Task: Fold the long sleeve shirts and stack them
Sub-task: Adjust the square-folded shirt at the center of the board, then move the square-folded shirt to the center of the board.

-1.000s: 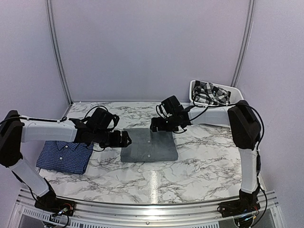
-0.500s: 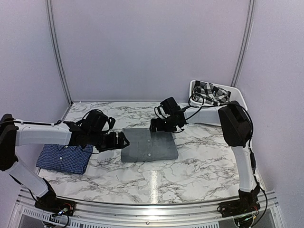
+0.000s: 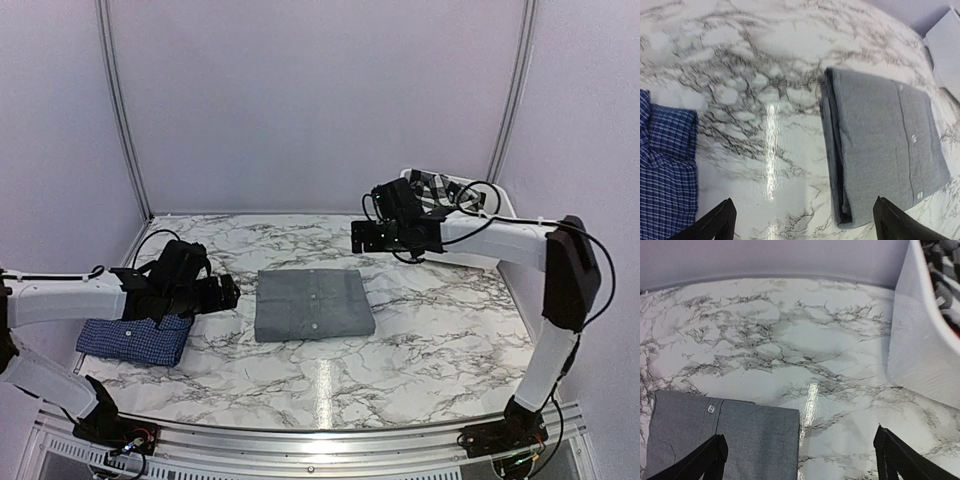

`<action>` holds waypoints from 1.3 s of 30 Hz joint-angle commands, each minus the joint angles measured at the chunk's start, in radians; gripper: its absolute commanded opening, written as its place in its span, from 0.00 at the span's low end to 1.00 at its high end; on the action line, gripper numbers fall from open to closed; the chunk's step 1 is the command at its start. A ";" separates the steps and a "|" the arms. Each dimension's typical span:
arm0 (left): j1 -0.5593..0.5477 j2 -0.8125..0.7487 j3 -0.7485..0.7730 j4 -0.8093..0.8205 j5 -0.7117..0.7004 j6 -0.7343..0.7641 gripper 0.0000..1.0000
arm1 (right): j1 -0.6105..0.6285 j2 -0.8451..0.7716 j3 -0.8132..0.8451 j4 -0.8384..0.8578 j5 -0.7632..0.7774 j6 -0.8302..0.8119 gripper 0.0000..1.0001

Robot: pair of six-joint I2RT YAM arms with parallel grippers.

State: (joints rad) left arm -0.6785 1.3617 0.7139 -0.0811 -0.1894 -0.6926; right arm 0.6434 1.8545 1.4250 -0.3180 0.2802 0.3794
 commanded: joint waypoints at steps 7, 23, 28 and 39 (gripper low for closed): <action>0.008 -0.127 0.091 -0.106 -0.299 0.091 0.99 | 0.015 -0.334 -0.336 0.181 0.139 -0.057 0.99; -0.026 0.142 0.184 0.006 0.064 -0.069 0.99 | -0.003 -0.483 -0.556 0.069 0.014 0.044 0.99; -0.024 0.239 0.246 -0.002 0.145 -0.110 0.89 | -0.004 -0.549 -0.614 0.074 0.029 0.003 0.98; -0.024 0.412 0.368 -0.143 0.153 -0.122 0.77 | -0.012 -0.737 -0.741 0.134 0.040 0.000 0.98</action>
State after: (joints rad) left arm -0.7036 1.7473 1.0538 -0.1257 -0.0010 -0.8146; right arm 0.6411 1.1893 0.7025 -0.2379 0.3092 0.3885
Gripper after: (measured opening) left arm 0.767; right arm 0.985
